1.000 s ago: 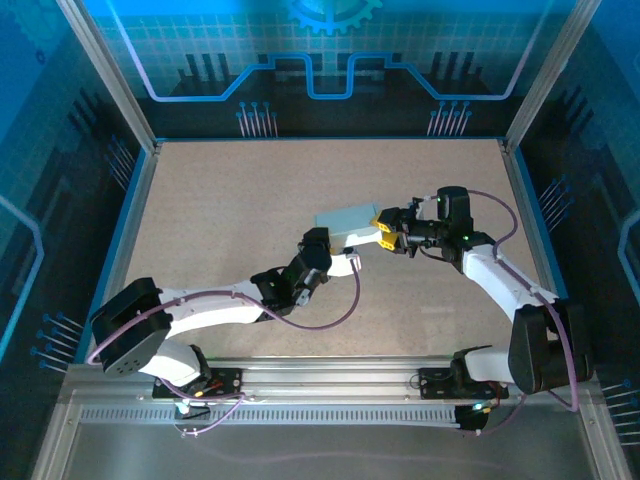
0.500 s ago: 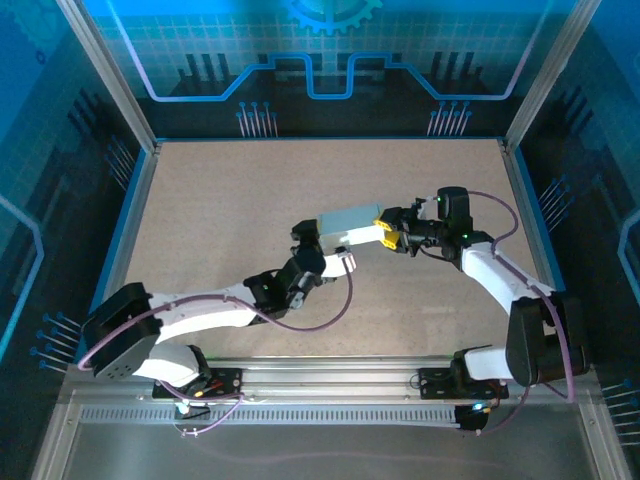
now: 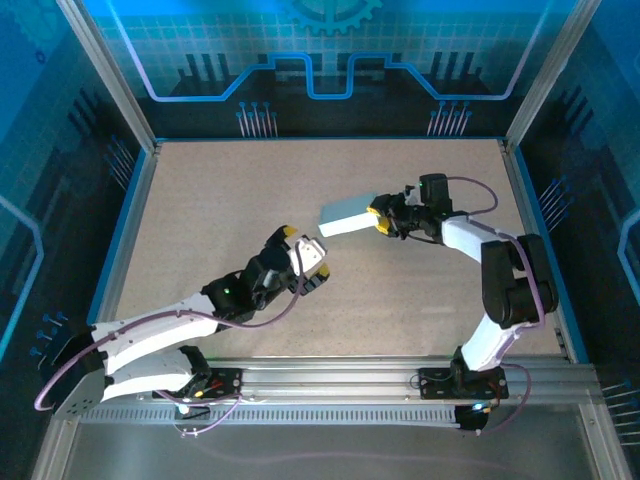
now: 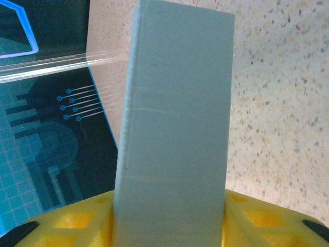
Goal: Fold the paper box
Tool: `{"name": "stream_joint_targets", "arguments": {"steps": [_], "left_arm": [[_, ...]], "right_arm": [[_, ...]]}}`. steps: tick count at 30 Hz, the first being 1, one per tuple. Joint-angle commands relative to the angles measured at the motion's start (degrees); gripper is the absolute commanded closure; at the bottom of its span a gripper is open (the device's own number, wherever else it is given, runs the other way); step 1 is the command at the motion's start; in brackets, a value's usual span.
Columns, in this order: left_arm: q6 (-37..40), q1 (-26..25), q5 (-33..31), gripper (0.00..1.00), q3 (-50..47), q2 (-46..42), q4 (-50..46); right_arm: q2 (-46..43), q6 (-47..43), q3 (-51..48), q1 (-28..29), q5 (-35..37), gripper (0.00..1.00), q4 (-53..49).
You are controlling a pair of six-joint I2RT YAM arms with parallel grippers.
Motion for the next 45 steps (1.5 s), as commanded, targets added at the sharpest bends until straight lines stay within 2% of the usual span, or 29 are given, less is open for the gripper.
{"name": "stream_joint_targets", "arguments": {"steps": [1, 6, 12, 17, 23, 26, 29, 34, 37, 40, 43, 45], "left_arm": [[-4.4, 1.5, 5.7, 0.01, -0.4, -1.5, -2.2], [-5.7, 3.2, 7.8, 0.01, -0.1, -1.1, -2.6], [-5.9, 4.0, 8.7, 0.01, 0.4, -0.3, -2.9], [-7.7, 5.4, 9.1, 0.01, 0.5, 0.4, -2.5], [-16.4, 12.3, 15.8, 0.01, -0.5, 0.1, -0.4], [-19.3, 15.7, 16.5, 0.01, -0.5, -0.2, 0.2], [-20.8, 19.9, 16.1, 0.01, -1.0, -0.8, 0.6], [-21.3, 29.6, 16.4, 0.01, -4.0, -1.0, 4.7], [-20.6, 35.4, 16.5, 0.01, -6.0, -0.4, 8.5], [-19.8, 40.1, 16.4, 0.01, -9.9, 0.3, 15.5], [-20.5, 44.6, 17.9, 0.01, -13.7, 1.5, 21.4], [-19.6, 46.2, 18.6, 0.01, -16.5, 3.2, 27.5]], "right_arm": [[2.9, -2.4, 2.5, 0.8, 2.3, 0.5, 1.7], [5.5, -3.9, 3.7, 0.7, 3.8, 0.43, 0.6], [4.8, -7.0, 4.5, 0.5, 4.1, 0.2, -1.5], [5.4, -9.9, 5.6, -0.2, 4.7, 0.09, -5.0], [4.9, -12.7, 4.7, -1.2, 6.3, 0.01, -7.8], [1.7, -18.4, 4.6, -1.2, 11.4, 0.0, -13.3], [-3.7, -26.1, 3.8, -1.3, 19.5, 0.0, -18.5], [-16.5, -38.4, -0.6, -1.6, 36.8, 0.0, -22.6], [-23.7, -44.5, -4.8, -2.3, 45.5, 0.0, -20.3], [-29.5, -50.9, -10.5, -3.3, 51.1, 0.0, -15.0], [-31.9, -56.3, -16.2, -5.0, 54.4, 0.0, -8.9], [-32.6, -57.7, -20.5, -6.7, 53.9, 0.0, -4.1]]}}
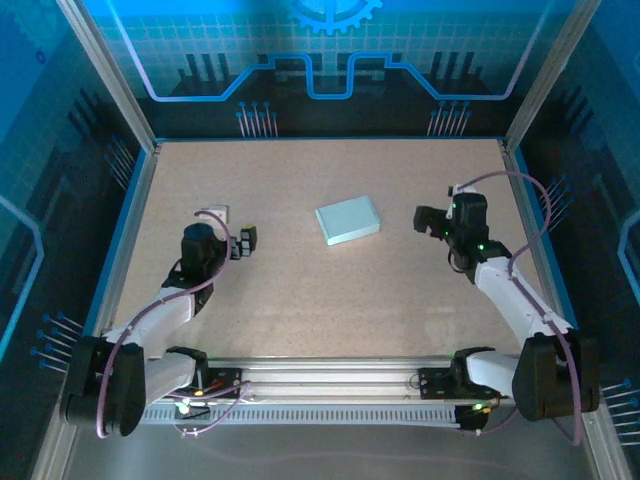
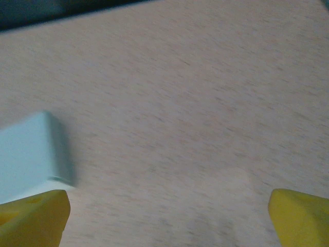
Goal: Fold the paper box
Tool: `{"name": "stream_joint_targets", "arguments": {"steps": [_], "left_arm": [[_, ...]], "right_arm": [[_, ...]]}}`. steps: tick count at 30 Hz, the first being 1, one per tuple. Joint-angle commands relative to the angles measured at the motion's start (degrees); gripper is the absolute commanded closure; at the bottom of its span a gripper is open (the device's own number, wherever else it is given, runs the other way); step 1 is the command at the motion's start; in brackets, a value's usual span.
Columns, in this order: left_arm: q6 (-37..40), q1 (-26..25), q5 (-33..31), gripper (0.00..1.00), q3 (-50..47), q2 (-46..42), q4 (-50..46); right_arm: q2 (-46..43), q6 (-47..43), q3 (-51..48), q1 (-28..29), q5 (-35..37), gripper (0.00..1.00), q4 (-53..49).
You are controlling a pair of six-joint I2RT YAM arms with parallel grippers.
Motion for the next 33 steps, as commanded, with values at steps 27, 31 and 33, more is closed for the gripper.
{"name": "stream_joint_targets", "arguments": {"steps": [27, 31, 33], "left_arm": [[-1.3, 7.6, 6.5, 0.01, -1.3, 24.3, 30.8], [-1.0, 7.6, 6.9, 0.01, -1.0, 24.4, 30.4], [-0.9, 7.4, 6.8, 0.01, -1.0, 24.4, 30.3]], "right_arm": [[19.3, -17.7, -15.6, -2.6, -12.8, 0.0, 48.6], [19.2, -17.6, -15.5, -2.8, -13.1, 0.0, 48.5], [19.2, -17.6, -15.5, -2.8, -13.1, 0.0, 48.3]]}}
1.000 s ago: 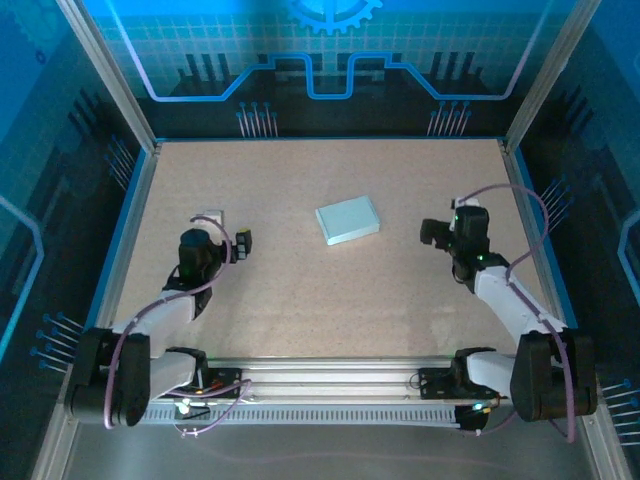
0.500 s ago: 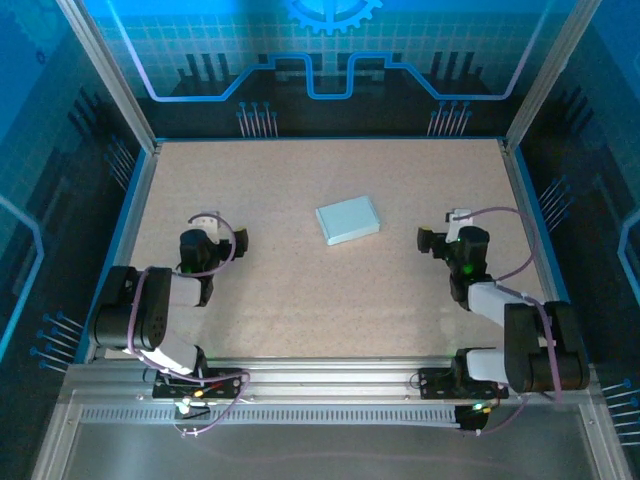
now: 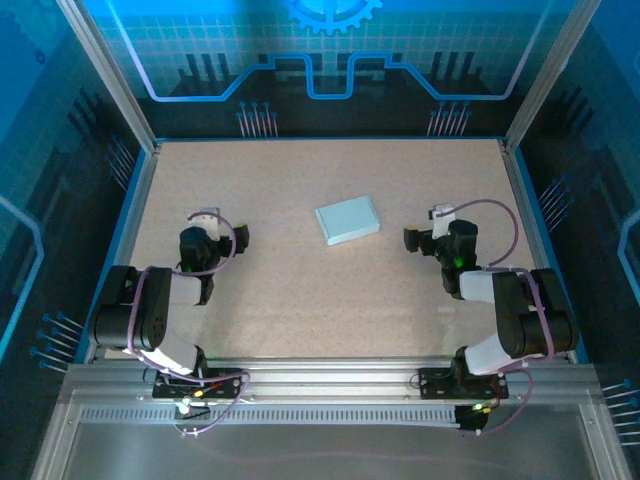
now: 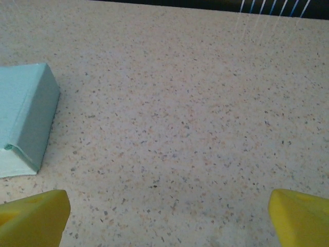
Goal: Fold the paper box
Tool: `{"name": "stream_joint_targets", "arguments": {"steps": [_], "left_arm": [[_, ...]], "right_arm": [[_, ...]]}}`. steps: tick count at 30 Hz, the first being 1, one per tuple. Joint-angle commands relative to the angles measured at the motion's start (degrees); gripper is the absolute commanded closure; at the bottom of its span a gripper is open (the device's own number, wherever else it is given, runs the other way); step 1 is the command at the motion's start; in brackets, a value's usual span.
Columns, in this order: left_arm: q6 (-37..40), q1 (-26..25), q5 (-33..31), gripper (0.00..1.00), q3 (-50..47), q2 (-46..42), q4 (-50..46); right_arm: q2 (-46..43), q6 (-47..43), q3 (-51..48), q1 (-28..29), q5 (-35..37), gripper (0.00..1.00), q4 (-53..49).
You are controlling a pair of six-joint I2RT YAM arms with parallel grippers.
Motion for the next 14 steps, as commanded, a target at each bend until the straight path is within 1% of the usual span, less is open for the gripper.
{"name": "stream_joint_targets", "arguments": {"steps": [1, 8, 14], "left_arm": [[0.5, -0.2, 1.0, 0.01, 1.5, 0.1, 1.2], [1.0, -0.9, -0.3, 0.01, 1.7, 0.2, 0.7], [1.0, -0.9, 0.0, 0.01, 1.7, 0.2, 0.8]], "right_arm": [[0.2, -0.9, 0.9, -0.3, -0.7, 0.0, 1.4], [0.2, -0.9, 0.8, -0.3, -0.7, 0.0, 1.5], [0.2, -0.8, 0.8, -0.4, -0.6, 0.0, 1.5]]}}
